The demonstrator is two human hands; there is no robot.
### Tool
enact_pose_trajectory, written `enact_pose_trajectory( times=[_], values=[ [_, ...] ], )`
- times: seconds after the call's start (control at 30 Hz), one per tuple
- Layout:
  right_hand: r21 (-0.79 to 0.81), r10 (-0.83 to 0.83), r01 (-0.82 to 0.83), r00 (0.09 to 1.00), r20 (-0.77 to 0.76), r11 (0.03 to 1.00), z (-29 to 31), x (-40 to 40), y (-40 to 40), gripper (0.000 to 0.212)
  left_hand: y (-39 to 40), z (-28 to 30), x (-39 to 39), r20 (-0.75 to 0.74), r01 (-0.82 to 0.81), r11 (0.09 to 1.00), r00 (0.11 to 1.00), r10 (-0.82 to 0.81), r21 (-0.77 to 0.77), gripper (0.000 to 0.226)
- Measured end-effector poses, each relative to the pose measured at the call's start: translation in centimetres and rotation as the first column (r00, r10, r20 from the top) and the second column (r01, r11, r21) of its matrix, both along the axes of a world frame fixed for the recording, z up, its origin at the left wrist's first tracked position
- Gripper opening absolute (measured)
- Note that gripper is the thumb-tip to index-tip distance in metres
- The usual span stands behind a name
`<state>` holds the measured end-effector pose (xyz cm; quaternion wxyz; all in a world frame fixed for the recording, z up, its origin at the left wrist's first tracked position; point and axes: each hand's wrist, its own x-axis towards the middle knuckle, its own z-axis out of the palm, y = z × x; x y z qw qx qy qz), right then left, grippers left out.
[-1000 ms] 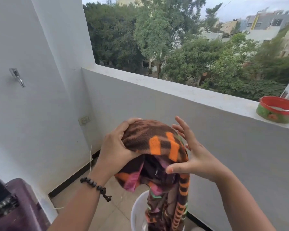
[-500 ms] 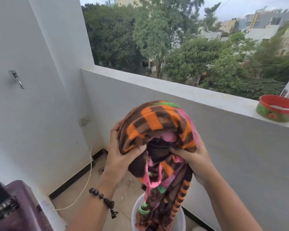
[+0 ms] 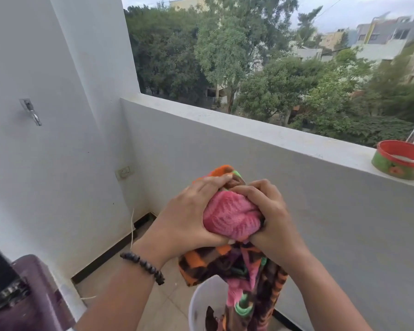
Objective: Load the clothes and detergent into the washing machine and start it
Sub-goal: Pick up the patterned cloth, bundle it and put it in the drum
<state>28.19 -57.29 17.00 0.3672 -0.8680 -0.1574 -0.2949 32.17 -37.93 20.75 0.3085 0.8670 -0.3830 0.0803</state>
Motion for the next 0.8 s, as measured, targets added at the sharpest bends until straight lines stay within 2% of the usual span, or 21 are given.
enact_pose_trajectory(
  times=[0.13,0.23,0.3,0.4,0.53,0.6,0.67,0.73,0.8],
  values=[
    [-0.011,0.005,-0.005,0.997,-0.077,1.0,1.2,-0.5,0.0,0.074,0.1,-0.5,0.1,0.038,-0.021,0.984,0.999,0.028,-0.177,0.078],
    [0.077,0.142,-0.124,0.937,-0.32,0.989,2.2,-1.0,-0.8,0.108,0.4,-0.9,0.5,-0.034,-0.031,0.931,0.999,0.02,-0.364,0.062],
    [0.192,0.201,-0.127,0.876,-0.438,0.973,2.6,-1.3,-1.9,0.125,1.0,-1.0,0.7,-0.109,-0.051,0.876,0.994,-0.002,-0.48,0.057],
    [0.345,0.24,-0.068,0.84,-0.486,0.936,2.2,-1.5,-3.6,0.131,1.9,-1.2,1.4,-0.237,-0.134,0.704,0.97,-0.05,-0.697,0.051],
    [0.594,0.441,-0.12,0.787,-0.432,0.796,0.3,-1.4,-4.0,0.14,1.9,-1.2,2.1,-0.353,-0.279,0.351,0.921,-0.167,-0.894,0.055],
    [0.613,0.441,-0.122,0.803,-0.401,0.781,-0.4,-1.1,-3.7,0.134,1.4,-1.1,2.1,-0.365,-0.319,0.219,0.905,-0.219,-0.922,0.06],
    [0.654,0.417,-0.071,0.821,-0.39,0.753,-0.7,-0.8,-3.0,0.122,1.0,-1.2,1.9,-0.357,-0.328,0.153,0.904,-0.233,-0.932,0.053],
    [0.701,0.359,0.013,0.852,-0.381,0.713,-0.8,-0.4,-2.4,0.103,0.6,-1.9,1.6,-0.372,-0.344,0.153,0.896,-0.243,-0.927,0.052],
    [0.744,0.293,0.06,0.896,-0.334,0.665,-0.9,-0.1,-2.2,0.079,0.7,-2.9,1.3,-0.422,-0.361,0.247,0.865,-0.272,-0.899,0.062]
  ],
)
